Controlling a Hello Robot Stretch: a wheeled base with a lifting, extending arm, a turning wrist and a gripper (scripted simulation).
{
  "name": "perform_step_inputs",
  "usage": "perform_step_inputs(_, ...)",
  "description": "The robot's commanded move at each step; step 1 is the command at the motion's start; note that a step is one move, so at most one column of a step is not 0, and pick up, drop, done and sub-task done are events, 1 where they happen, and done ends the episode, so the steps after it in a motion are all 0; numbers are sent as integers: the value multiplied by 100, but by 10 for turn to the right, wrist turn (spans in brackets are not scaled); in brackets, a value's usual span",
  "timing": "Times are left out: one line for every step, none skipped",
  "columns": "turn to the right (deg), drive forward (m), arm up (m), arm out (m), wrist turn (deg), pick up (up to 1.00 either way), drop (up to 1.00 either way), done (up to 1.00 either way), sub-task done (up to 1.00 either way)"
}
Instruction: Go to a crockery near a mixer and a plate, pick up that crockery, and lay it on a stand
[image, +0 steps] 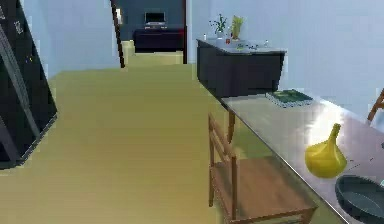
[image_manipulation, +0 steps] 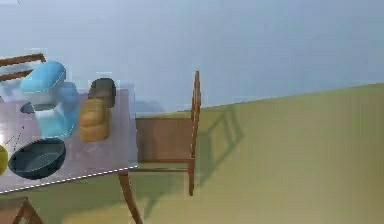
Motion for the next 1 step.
perform_step_inputs(-360, 0, 0, 0, 0, 0, 0, 0, 0)
